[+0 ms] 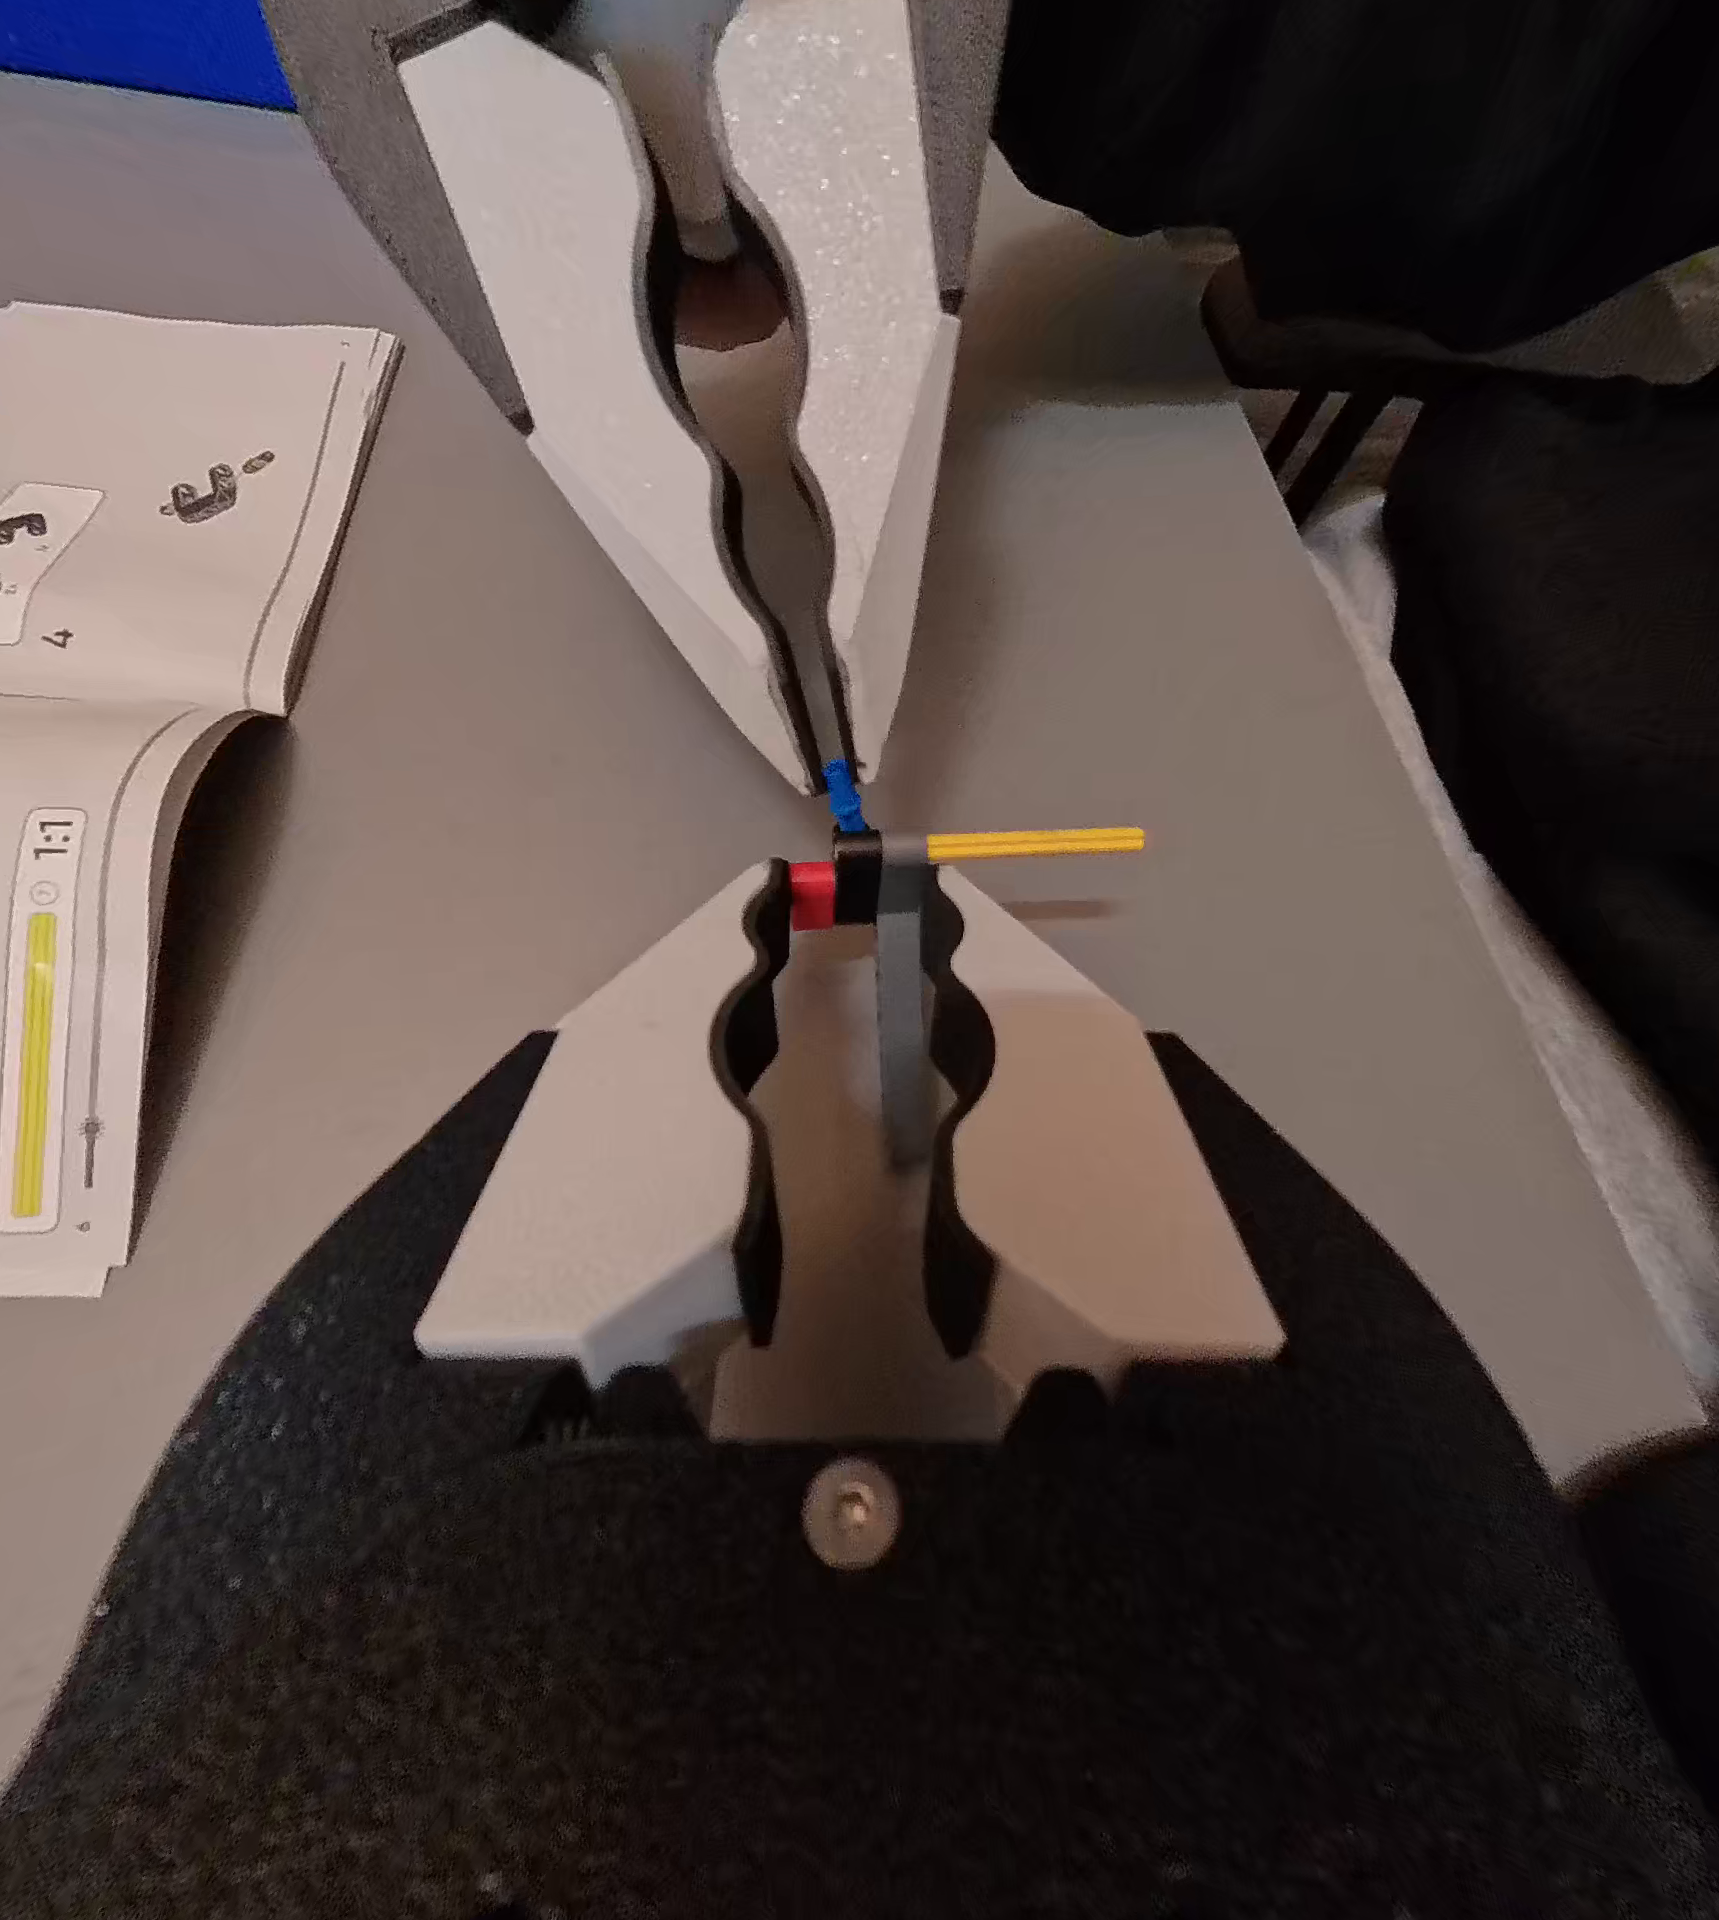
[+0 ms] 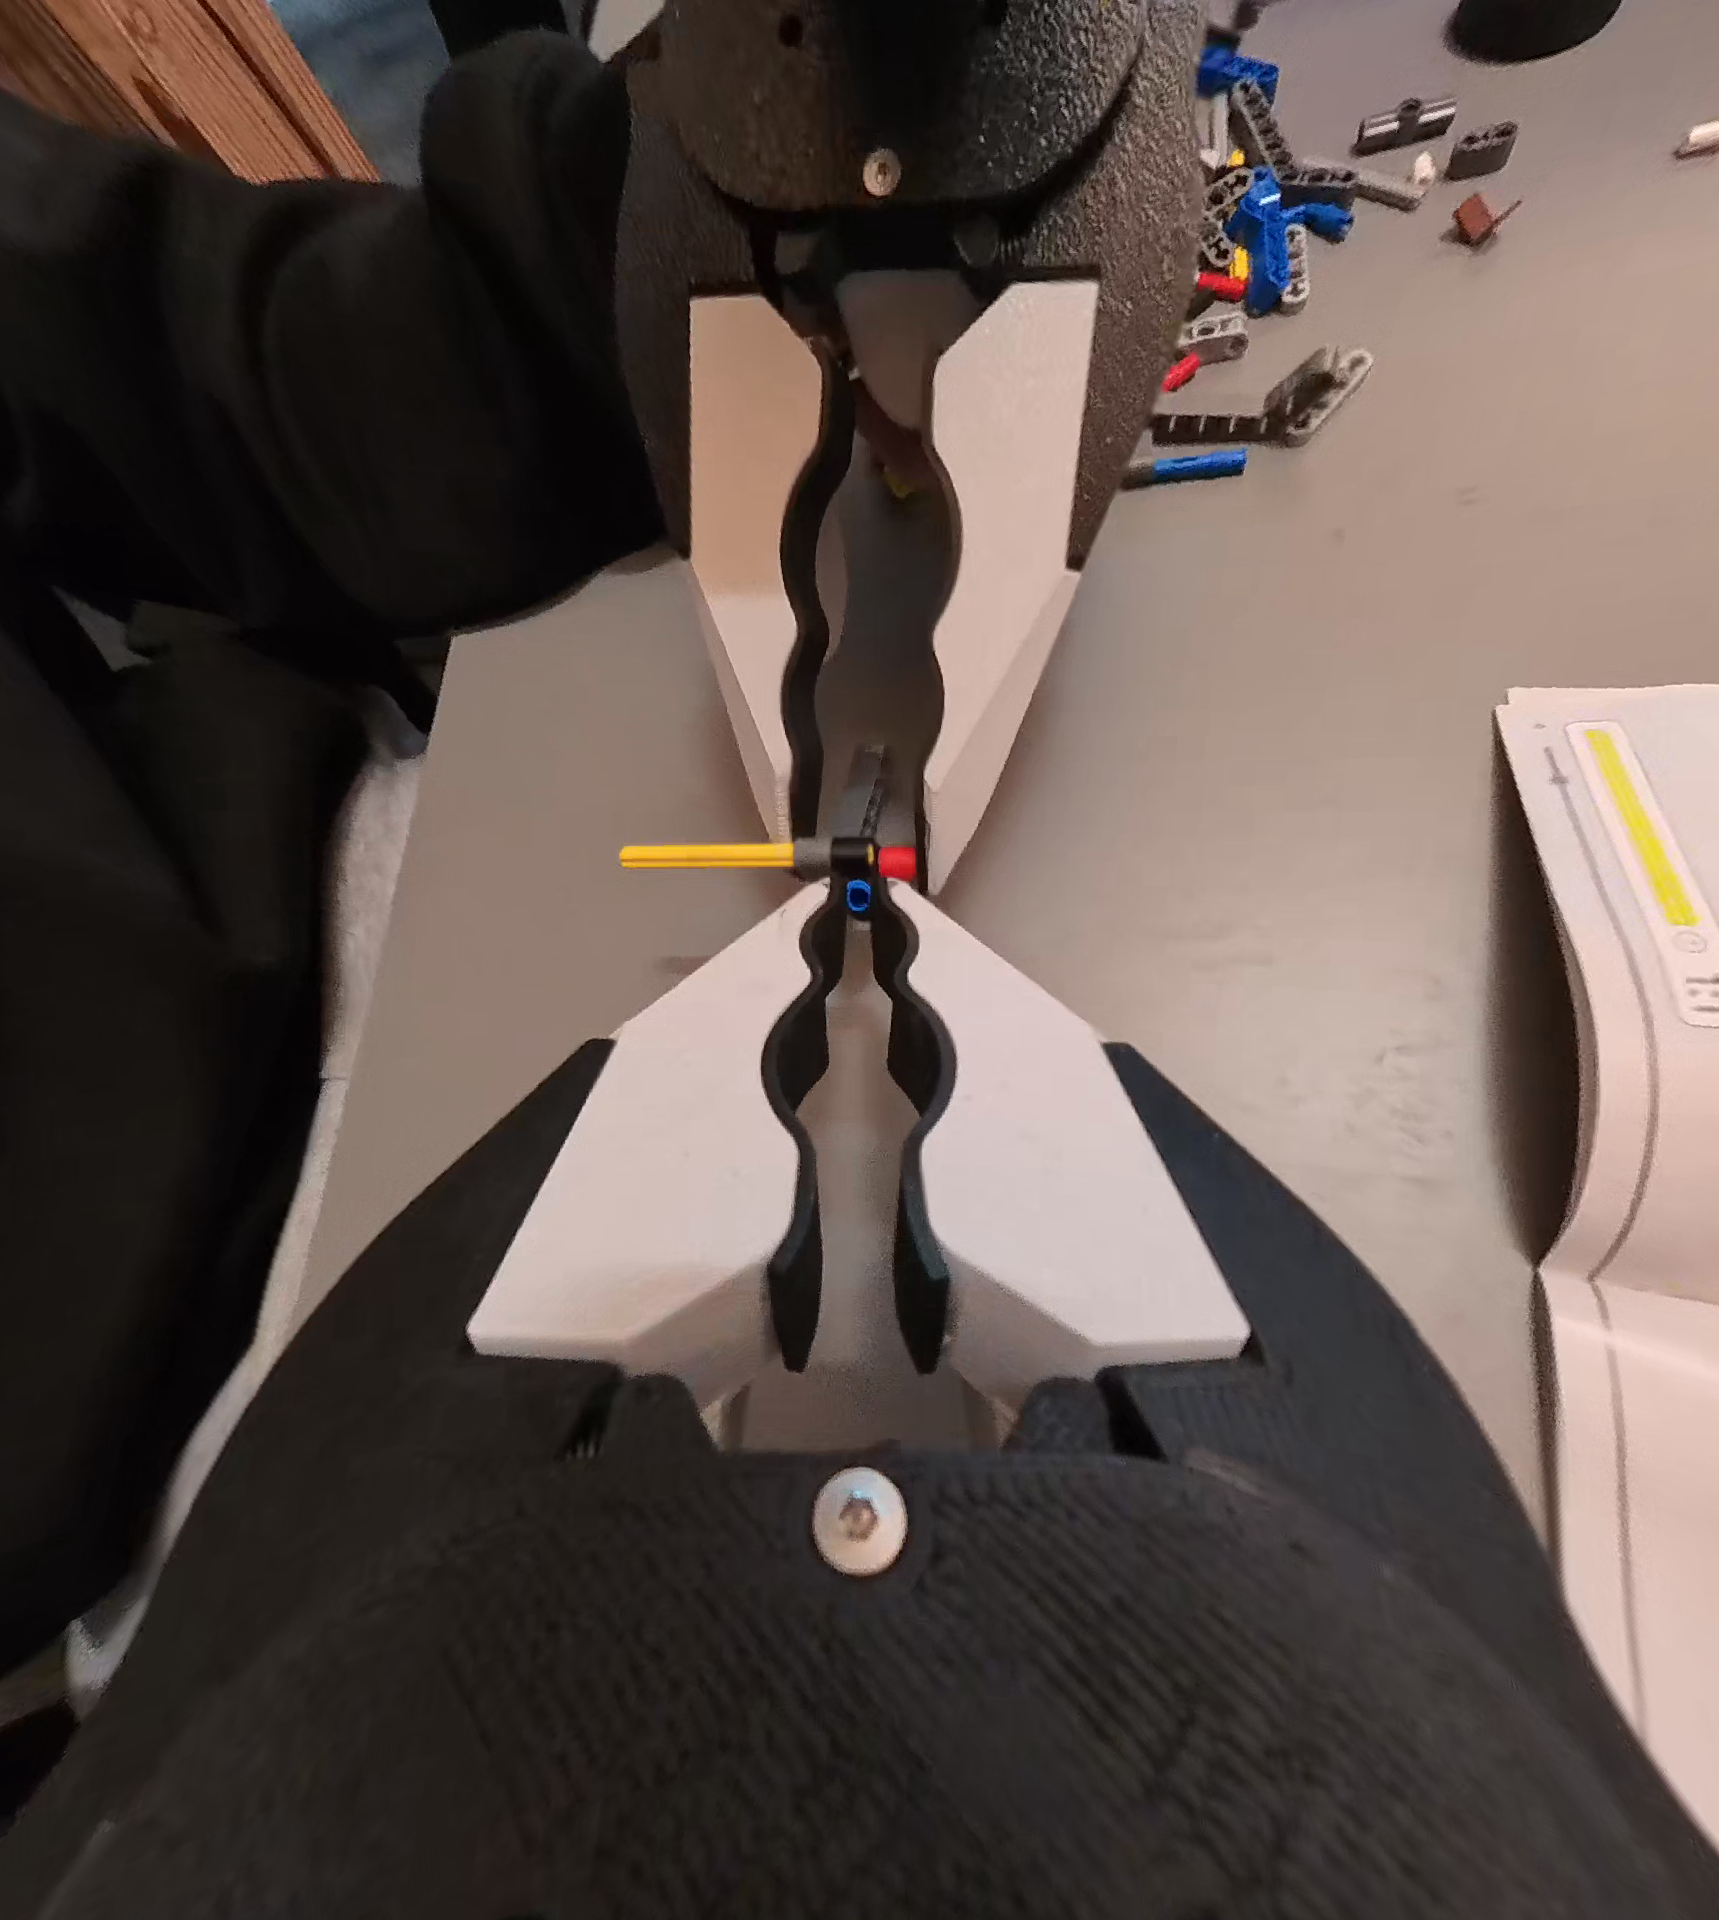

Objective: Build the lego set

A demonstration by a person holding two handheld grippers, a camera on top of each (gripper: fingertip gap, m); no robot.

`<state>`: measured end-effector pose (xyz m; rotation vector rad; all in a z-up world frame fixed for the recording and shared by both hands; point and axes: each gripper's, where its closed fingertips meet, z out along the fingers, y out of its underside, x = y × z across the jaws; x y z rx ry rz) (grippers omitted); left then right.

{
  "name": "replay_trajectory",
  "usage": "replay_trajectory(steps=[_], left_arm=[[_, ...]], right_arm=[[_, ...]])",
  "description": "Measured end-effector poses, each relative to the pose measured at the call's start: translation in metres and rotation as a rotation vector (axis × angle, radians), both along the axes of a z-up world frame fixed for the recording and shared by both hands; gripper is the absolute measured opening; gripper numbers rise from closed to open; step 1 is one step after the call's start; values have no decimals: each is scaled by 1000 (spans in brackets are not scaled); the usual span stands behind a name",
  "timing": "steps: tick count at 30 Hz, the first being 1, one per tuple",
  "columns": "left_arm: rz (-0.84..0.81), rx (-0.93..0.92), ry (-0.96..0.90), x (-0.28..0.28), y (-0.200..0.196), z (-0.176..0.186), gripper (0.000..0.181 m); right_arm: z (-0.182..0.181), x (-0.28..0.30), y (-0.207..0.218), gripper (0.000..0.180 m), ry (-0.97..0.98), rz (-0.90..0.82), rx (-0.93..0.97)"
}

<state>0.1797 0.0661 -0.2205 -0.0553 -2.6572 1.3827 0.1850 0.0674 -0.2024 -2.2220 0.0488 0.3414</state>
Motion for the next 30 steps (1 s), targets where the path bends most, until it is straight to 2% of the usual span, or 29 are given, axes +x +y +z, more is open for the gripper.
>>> replay_trajectory(steps=[1, 16, 22, 30], left_arm=[[1, -4, 5, 0, 0, 1, 23], [30, -54, -6, 6, 3, 9, 23], [48, -206, 72, 7, 5, 35, 23], [52, -372, 165, 8, 7, 65, 23]], right_arm=[[2, 0, 1, 3, -12, 3, 2], [8, 6, 9, 3, -35, 43, -146], [33, 9, 14, 3, 46, -8, -20], [65, 11, 17, 3, 55, -68, 201]])
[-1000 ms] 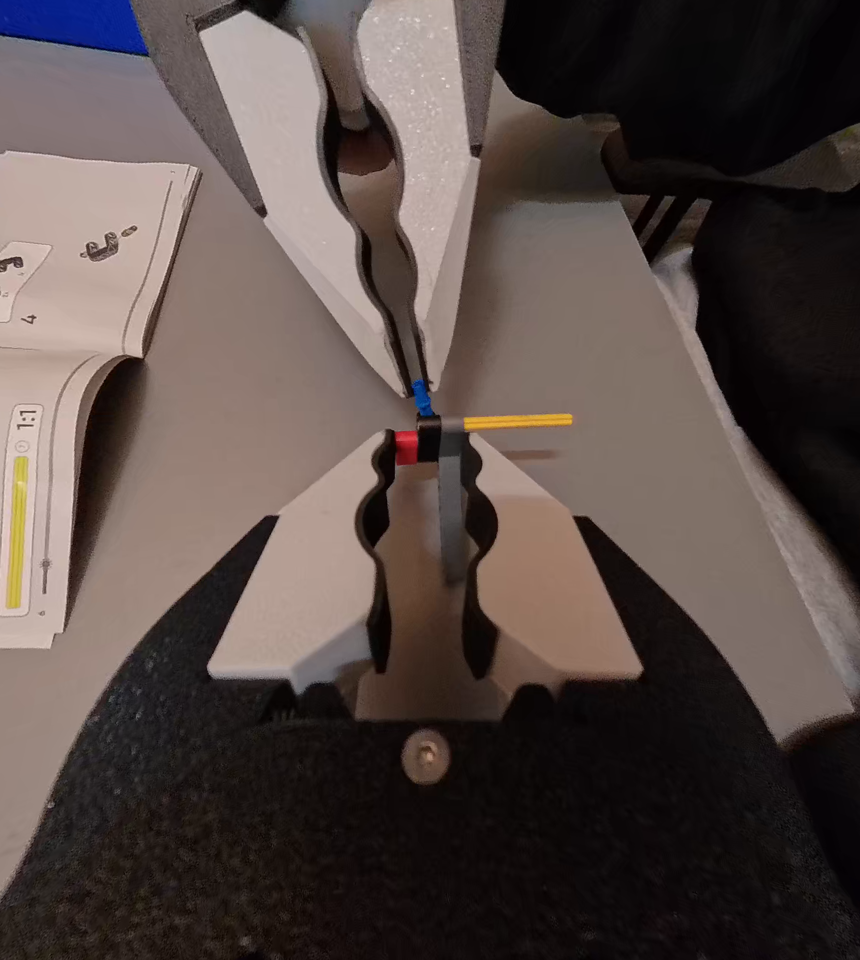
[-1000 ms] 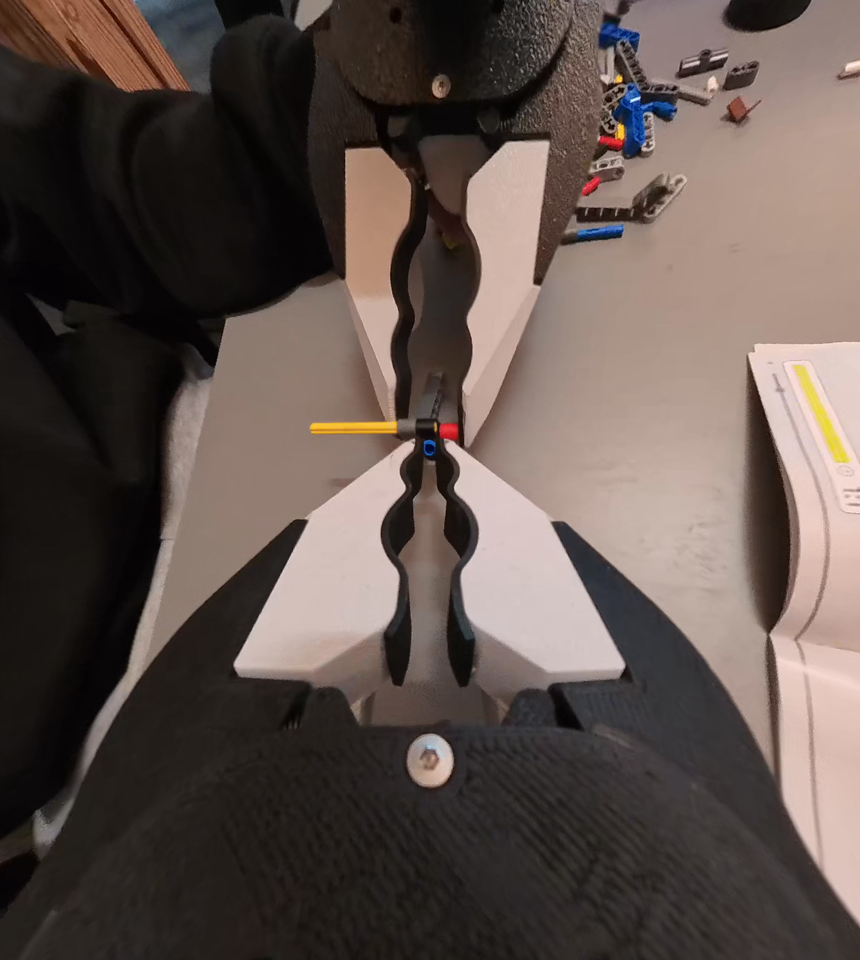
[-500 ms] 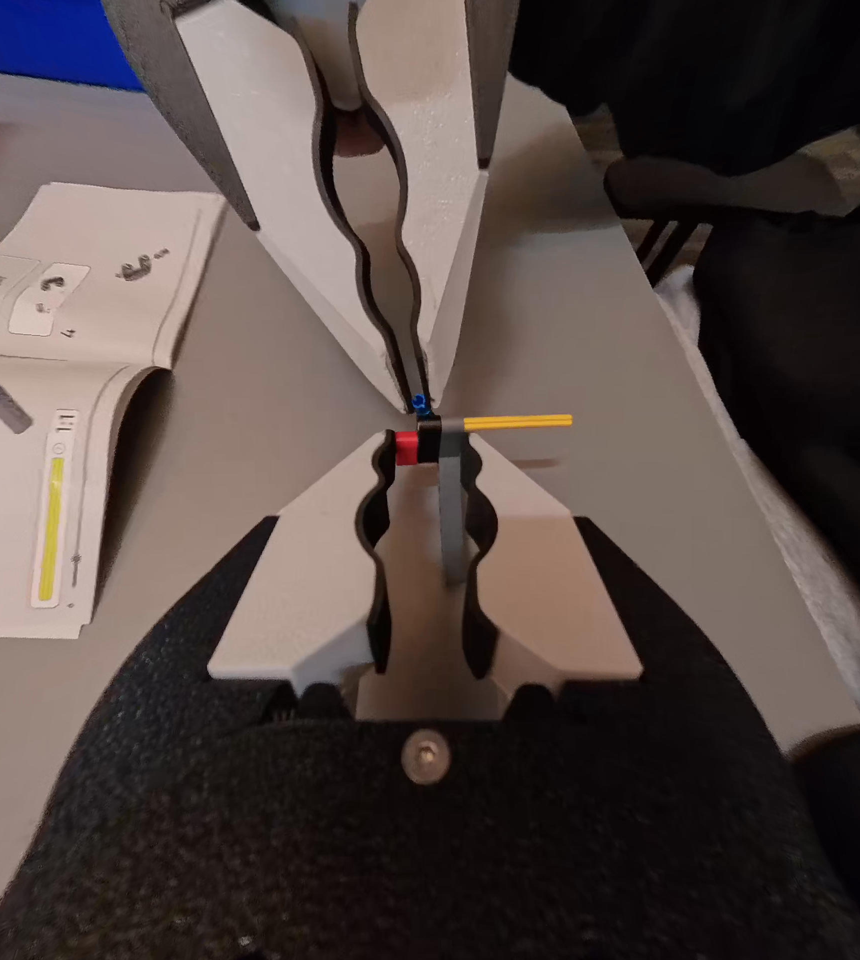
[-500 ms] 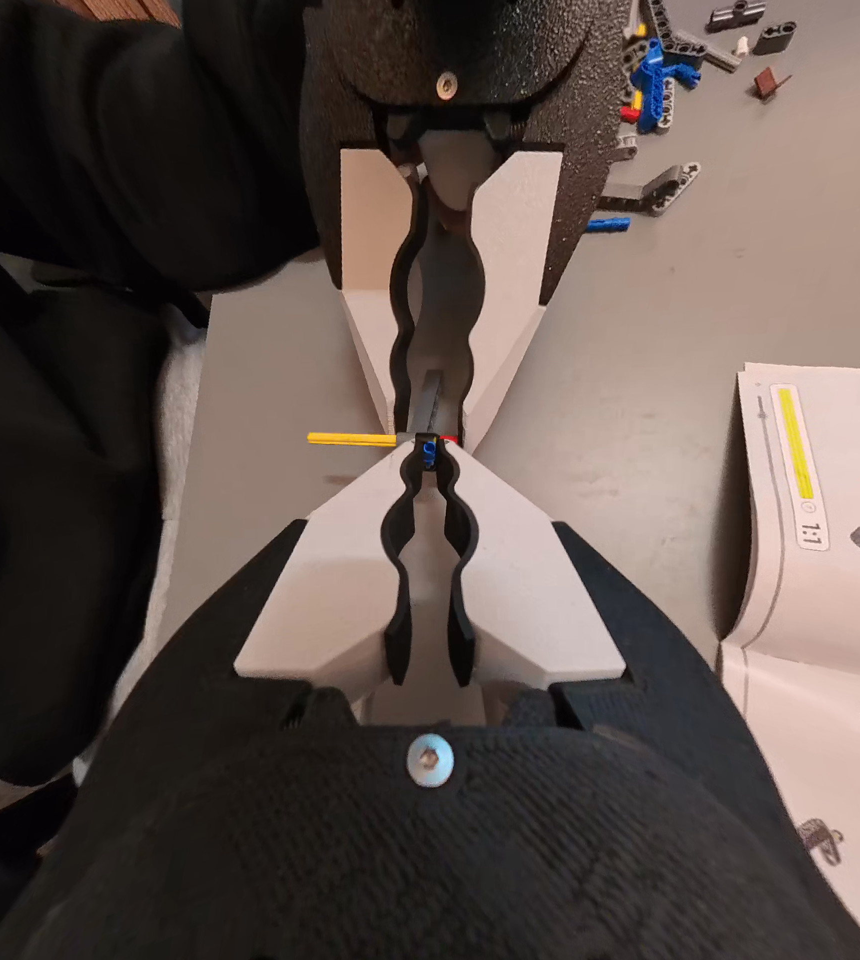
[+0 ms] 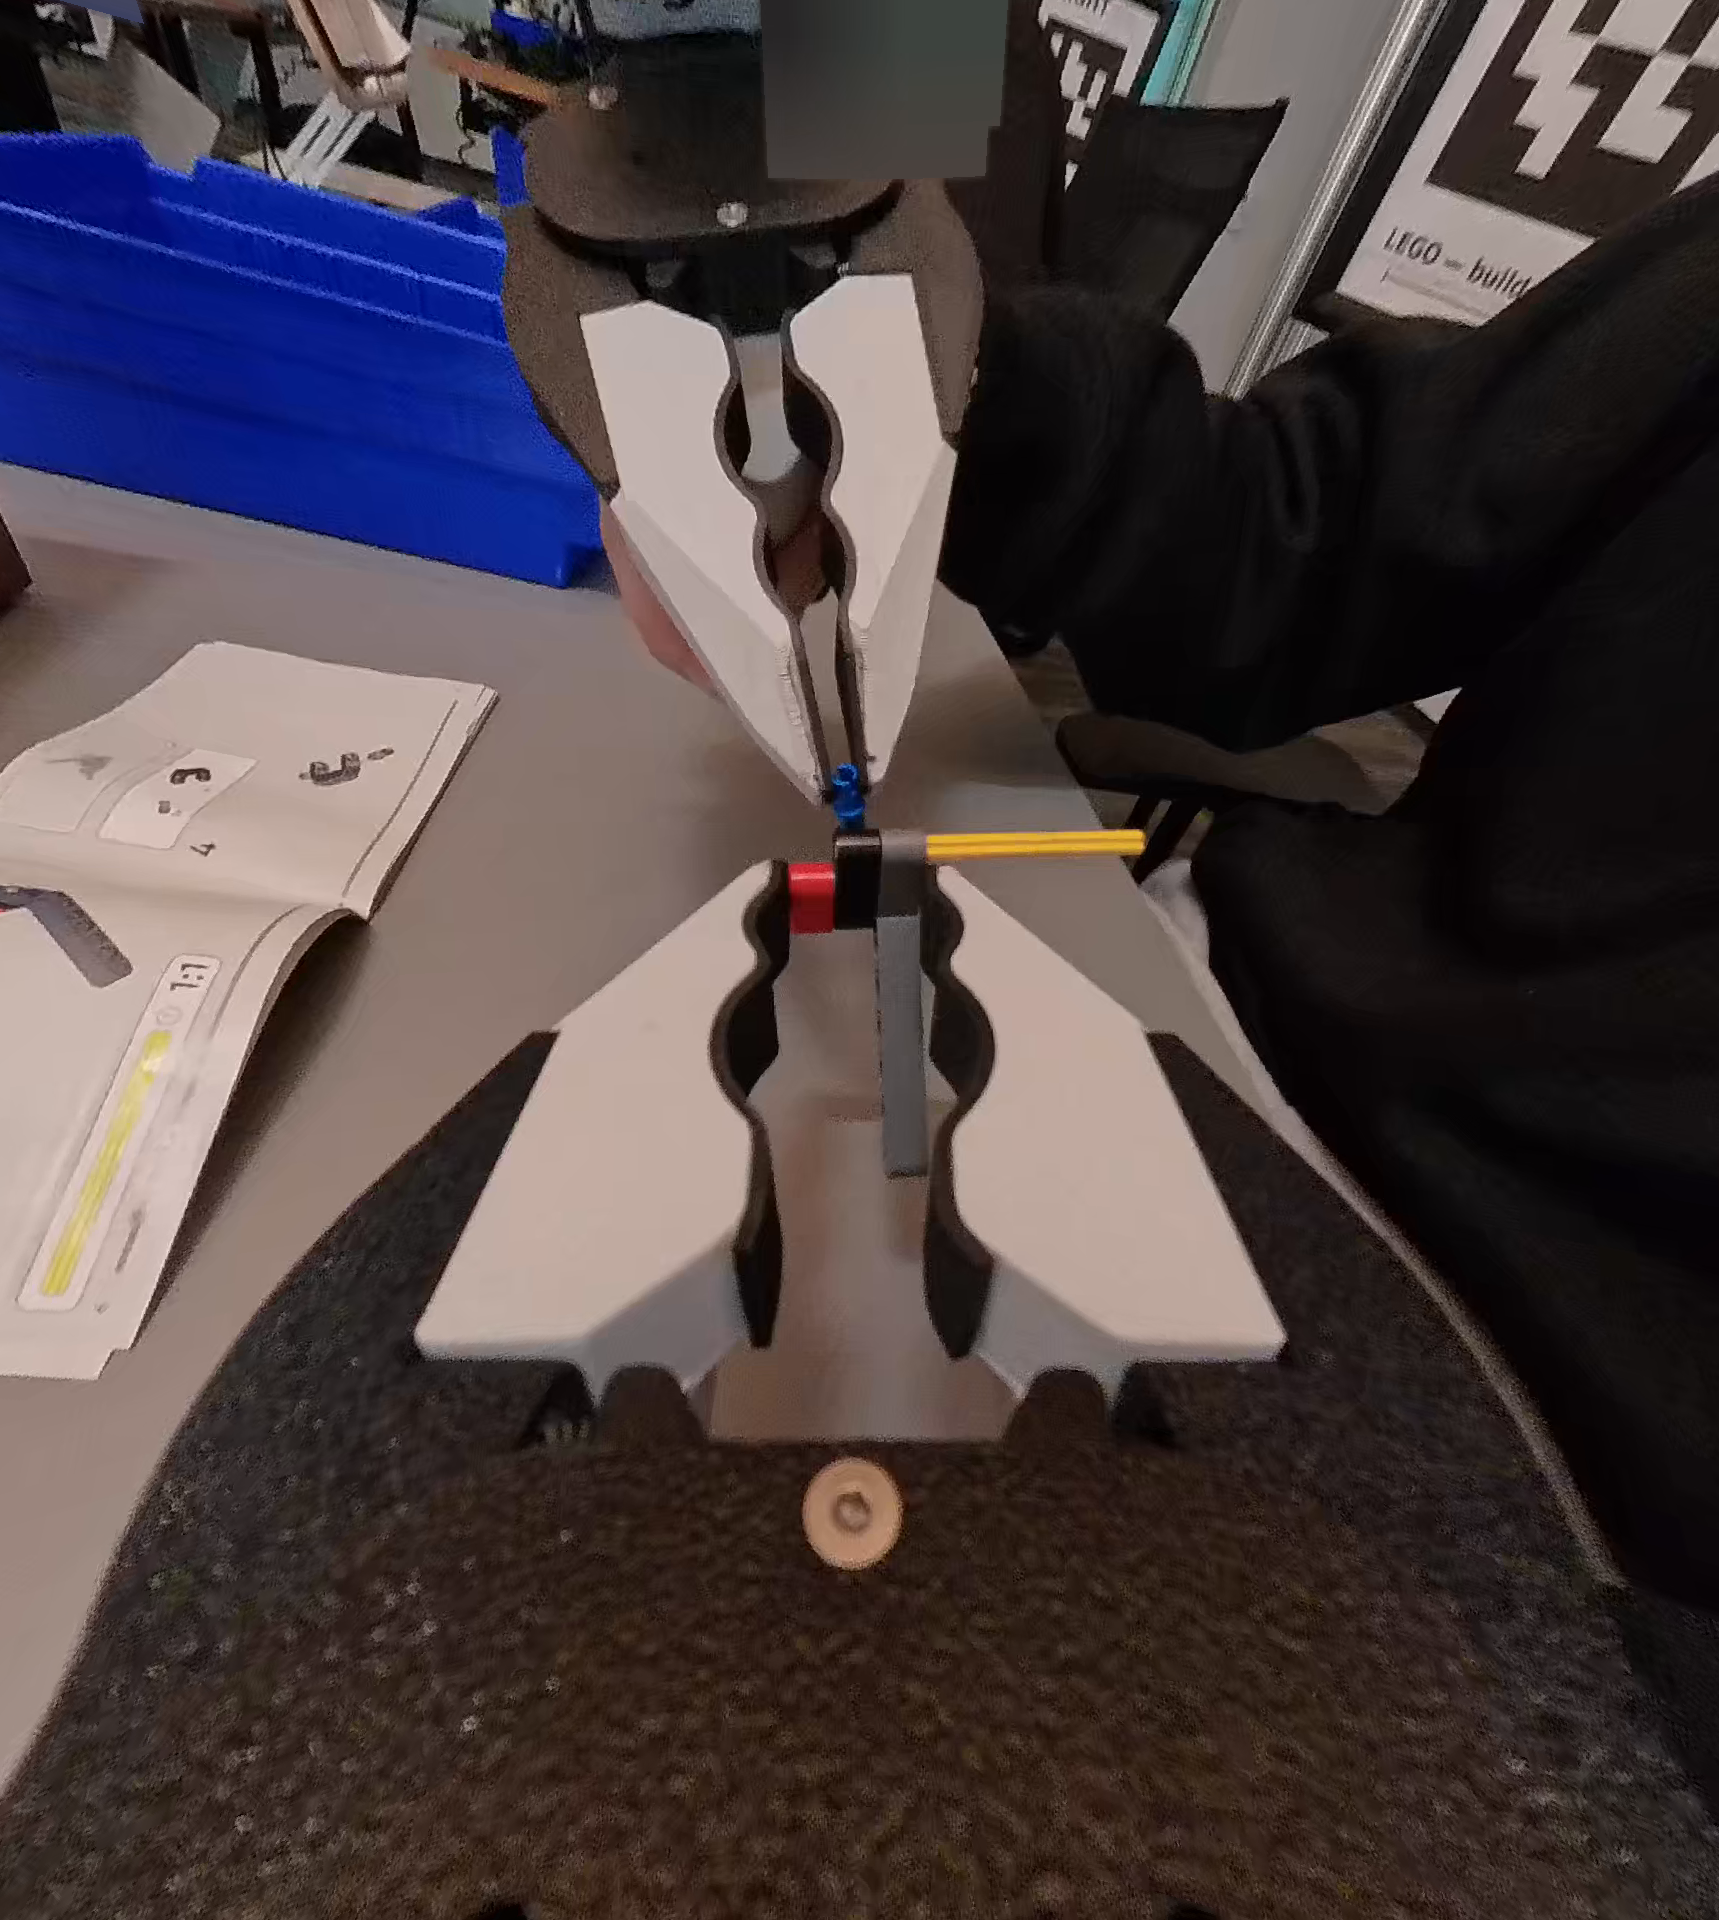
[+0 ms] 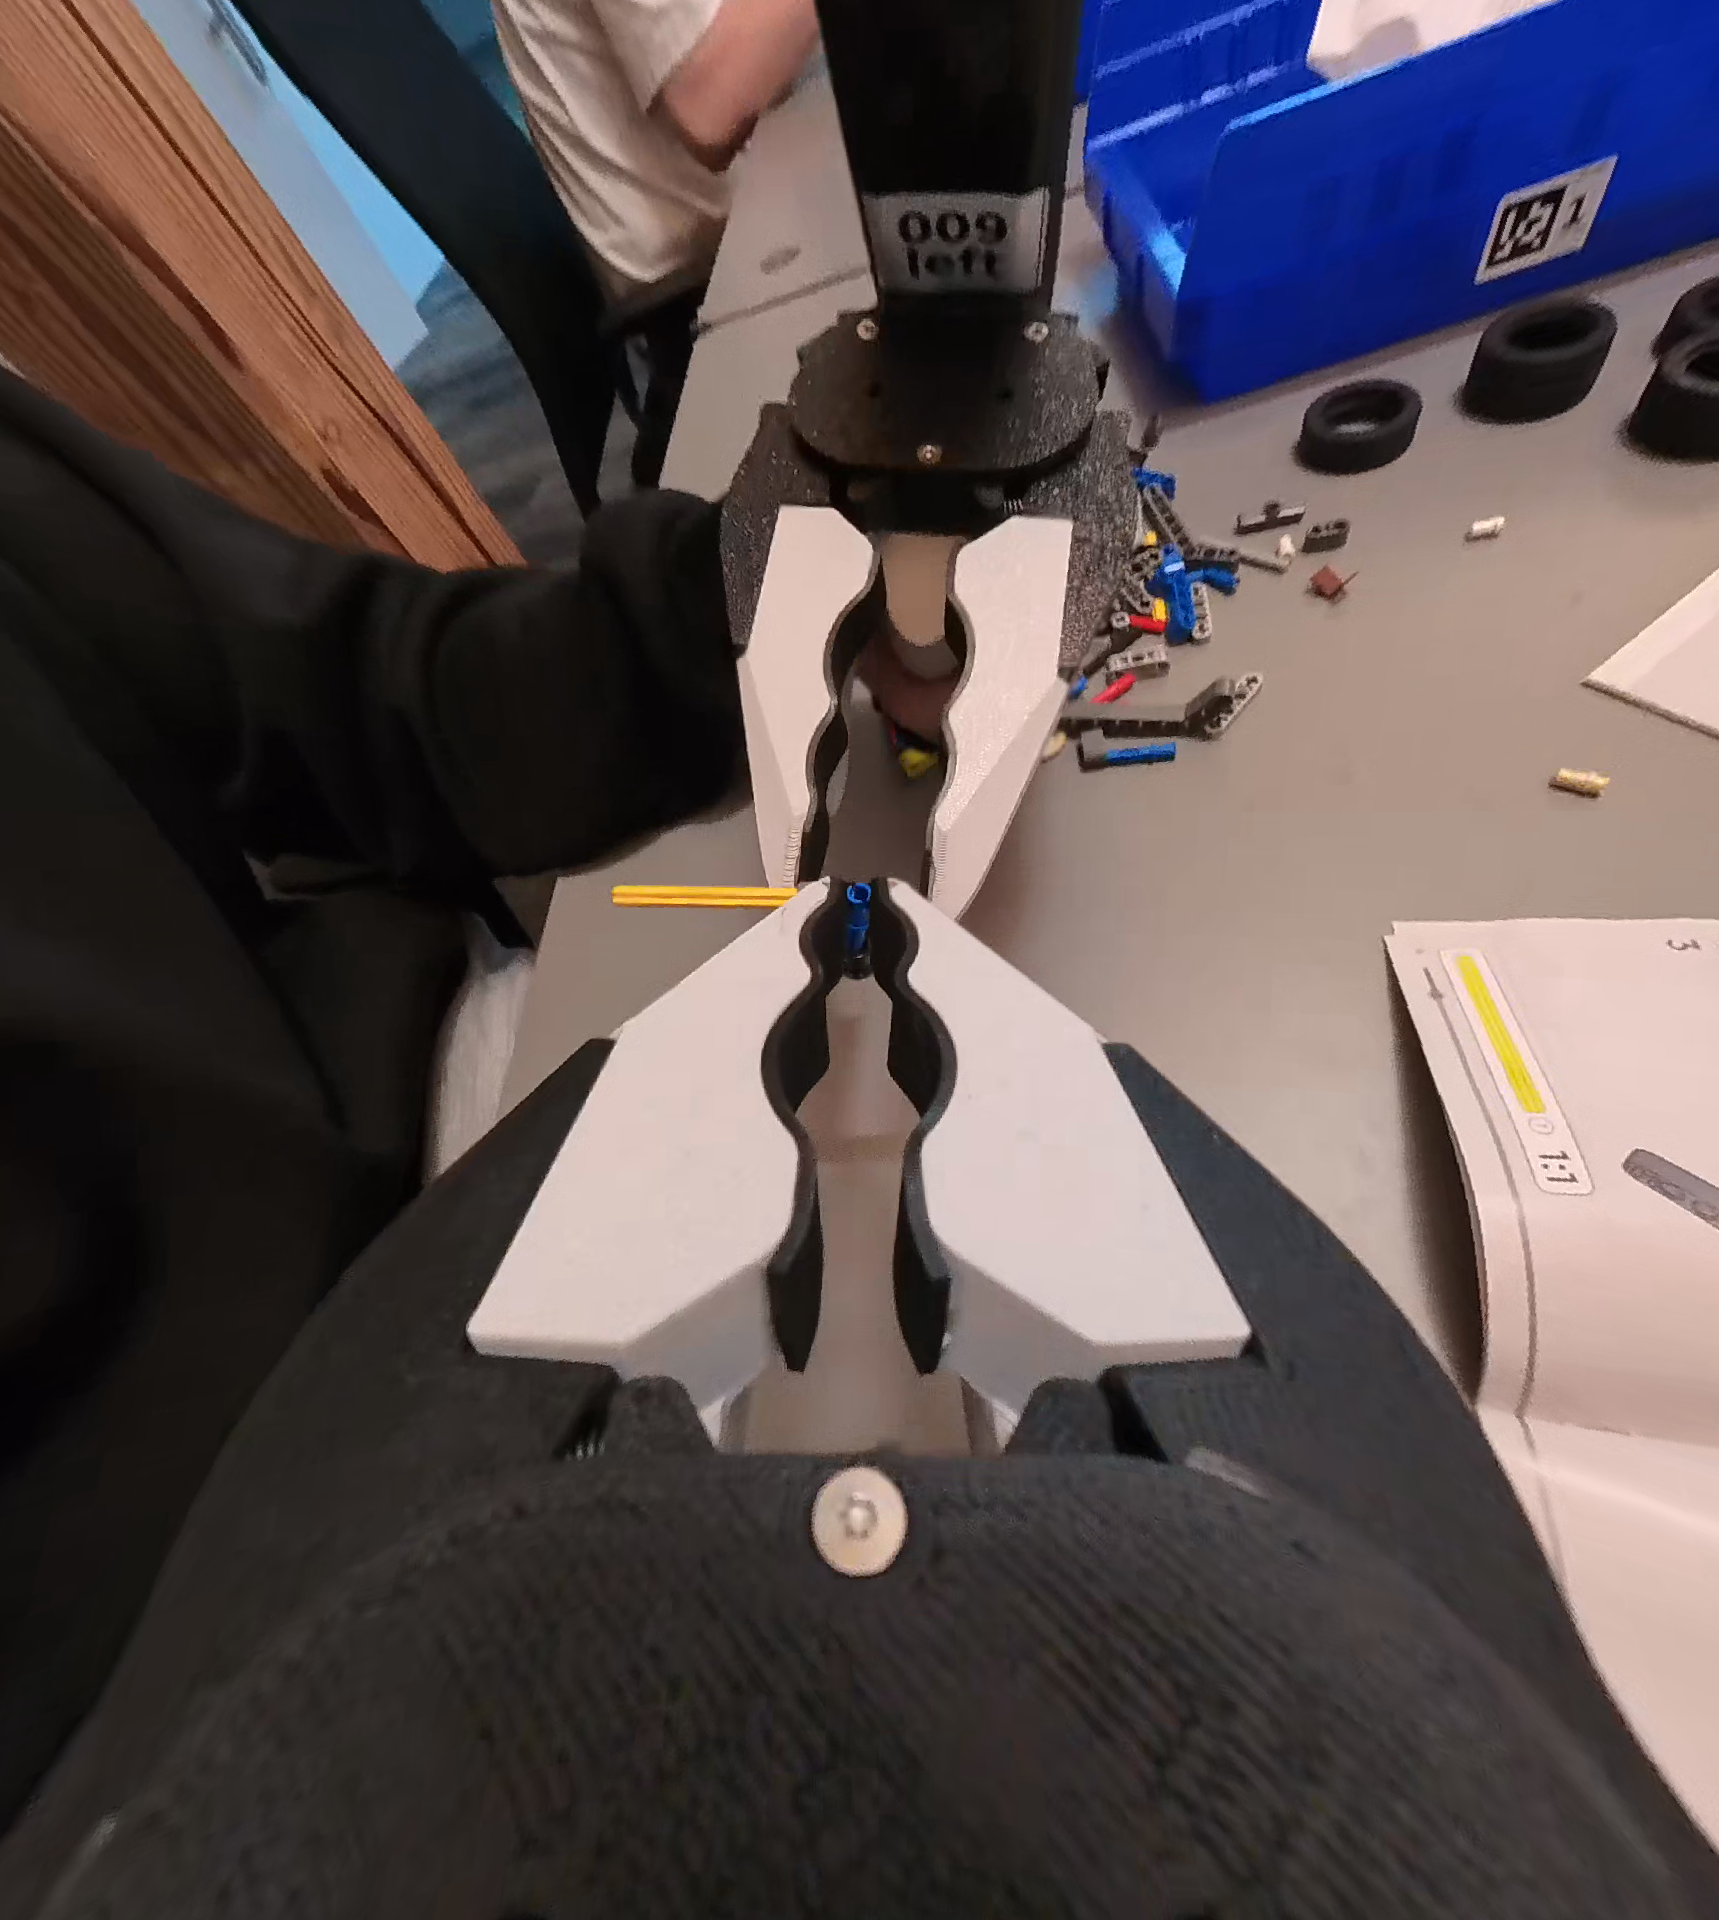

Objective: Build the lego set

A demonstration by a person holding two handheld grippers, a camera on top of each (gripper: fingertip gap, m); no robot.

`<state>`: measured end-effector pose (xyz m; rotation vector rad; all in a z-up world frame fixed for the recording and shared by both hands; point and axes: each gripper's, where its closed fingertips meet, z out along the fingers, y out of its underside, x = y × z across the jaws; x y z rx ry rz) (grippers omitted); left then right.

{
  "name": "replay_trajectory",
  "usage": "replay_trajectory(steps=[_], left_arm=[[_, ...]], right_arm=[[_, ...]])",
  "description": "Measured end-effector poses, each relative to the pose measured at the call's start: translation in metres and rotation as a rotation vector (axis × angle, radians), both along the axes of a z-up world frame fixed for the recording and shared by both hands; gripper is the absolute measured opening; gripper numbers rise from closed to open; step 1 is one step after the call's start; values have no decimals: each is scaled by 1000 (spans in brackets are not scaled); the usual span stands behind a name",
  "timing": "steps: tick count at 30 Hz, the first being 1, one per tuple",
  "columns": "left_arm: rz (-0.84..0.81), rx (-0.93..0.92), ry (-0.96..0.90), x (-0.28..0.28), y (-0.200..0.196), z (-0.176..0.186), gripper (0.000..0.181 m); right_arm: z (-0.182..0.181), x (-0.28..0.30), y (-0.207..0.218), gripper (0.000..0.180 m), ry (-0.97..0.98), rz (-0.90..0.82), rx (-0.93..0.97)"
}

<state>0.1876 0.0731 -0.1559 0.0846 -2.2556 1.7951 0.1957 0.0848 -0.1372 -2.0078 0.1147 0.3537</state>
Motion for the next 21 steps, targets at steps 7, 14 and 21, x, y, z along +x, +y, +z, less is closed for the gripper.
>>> replay_trajectory(steps=[7, 14, 21], left_arm=[[0, -20, 57, 1, 2, 3, 23], [-2, -9, 46, 0, -2, 1, 23], [15, -37, 78, 4, 4, 6, 23]], right_arm=[[2, 2, -1, 3, 21, -18, -1], [0, -5, -3, 3, 93, 69, -98], [3, -2, 4, 3, 9, 54, -111]])
